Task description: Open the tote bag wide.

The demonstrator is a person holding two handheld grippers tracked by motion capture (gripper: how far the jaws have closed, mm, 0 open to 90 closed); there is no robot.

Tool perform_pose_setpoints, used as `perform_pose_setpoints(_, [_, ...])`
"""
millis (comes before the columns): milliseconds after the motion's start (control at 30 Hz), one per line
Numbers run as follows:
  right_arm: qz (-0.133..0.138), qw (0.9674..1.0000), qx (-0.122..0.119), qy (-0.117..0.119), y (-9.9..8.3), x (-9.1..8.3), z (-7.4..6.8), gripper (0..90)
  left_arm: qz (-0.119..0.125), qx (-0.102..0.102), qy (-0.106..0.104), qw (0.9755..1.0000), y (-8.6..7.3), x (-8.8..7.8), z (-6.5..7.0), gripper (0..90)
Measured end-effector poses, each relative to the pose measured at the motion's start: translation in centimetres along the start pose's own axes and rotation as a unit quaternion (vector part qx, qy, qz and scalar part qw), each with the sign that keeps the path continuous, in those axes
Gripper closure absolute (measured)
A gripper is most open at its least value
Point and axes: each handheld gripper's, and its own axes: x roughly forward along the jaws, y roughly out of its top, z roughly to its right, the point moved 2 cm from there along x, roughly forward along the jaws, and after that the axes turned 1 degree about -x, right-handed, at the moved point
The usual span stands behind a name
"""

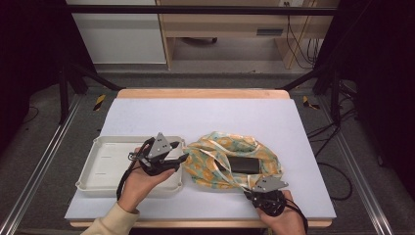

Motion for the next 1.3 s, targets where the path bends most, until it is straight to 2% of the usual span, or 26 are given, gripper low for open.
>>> perform_pose_setpoints(67, [0.001, 1.0000, 0.001, 0.000, -0.1, -0.1, 0.1, 88.6, -0.002, -0.002, -0.003, 1.0000, 0.0, 0.3, -0.1, 39.1])
perform_pose_setpoints(133, [0.002, 1.0000, 0.002, -0.001, -0.2, -0.2, 0.2, 88.5, -0.005, -0.011, -0.023, 0.9997, 0.0, 1.2, 0.1, 33.9])
perform_pose_setpoints(233, [0.000, 1.0000, 0.002, 0.002, -0.2, -0.3, 0.2, 87.5, -0.026, 0.005, -0.033, 0.9991, -0.3, 2.3, 0.8, 32.0])
perform_pose_setpoints(267, [-0.001, 1.0000, 0.002, 0.003, -0.2, -0.3, 0.2, 86.8, -0.034, 0.012, -0.034, 0.9988, -0.4, 2.6, 1.1, 35.3])
perform_pose_setpoints(333, [0.003, 1.0000, 0.002, 0.006, -0.2, -0.4, 0.1, 84.9, -0.047, 0.012, -0.036, 0.9982, -0.8, 2.8, 1.4, 44.1])
perform_pose_setpoints(400, [0.007, 0.9999, 0.000, 0.007, -0.1, -0.4, 0.1, 82.0, -0.051, 0.014, -0.035, 0.9980, -1.1, 2.8, 1.5, 57.4])
perform_pose_setpoints(467, [0.011, 0.9999, 0.002, 0.007, 0.0, -0.5, 0.0, 77.0, -0.050, 0.018, -0.037, 0.9979, -1.2, 2.8, 1.8, 70.7])
perform_pose_setpoints(533, [0.014, 0.9999, 0.003, 0.003, 0.2, -0.7, -0.1, 69.0, -0.050, 0.023, -0.042, 0.9976, -1.3, 2.7, 2.2, 76.5])
perform_pose_setpoints(633, [0.027, 0.9996, 0.006, 0.001, 0.6, -1.3, -0.2, 57.2, -0.046, 0.029, -0.044, 0.9976, -1.3, 2.3, 2.4, 80.7])
perform_pose_setpoints(700, [0.031, 0.9995, 0.009, -0.001, 0.7, -1.6, -0.3, 54.1, -0.043, 0.030, -0.043, 0.9977, -1.3, 2.1, 2.5, 81.9])
perform_pose_setpoints(767, [0.039, 0.9992, 0.009, -0.007, 1.3, -2.5, -0.6, 44.6, -0.039, 0.032, -0.043, 0.9978, -1.3, 2.0, 2.6, 83.6])
perform_pose_setpoints(867, [0.052, 0.9986, 0.008, -0.008, 1.8, -3.2, -0.8, 39.2, -0.040, 0.031, -0.046, 0.9977, -1.4, 1.9, 2.5, 84.3])
perform_pose_setpoints(1067, [0.071, 0.9971, 0.012, -0.024, 3.1, -4.7, -0.5, 31.2, -0.038, 0.029, -0.050, 0.9976, -1.6, 1.6, 2.4, 85.4])
perform_pose_setpoints(1200, [0.079, 0.9962, 0.012, -0.035, 4.2, -5.1, 0.0, 30.5, -0.038, 0.035, -0.056, 0.9971, -1.5, 1.6, 2.5, 85.9])
perform_pose_setpoints(1300, [0.080, 0.9955, 0.014, -0.048, 5.2, -5.3, 1.0, 30.6, -0.037, 0.034, -0.059, 0.9970, -1.5, 1.4, 2.6, 86.1])
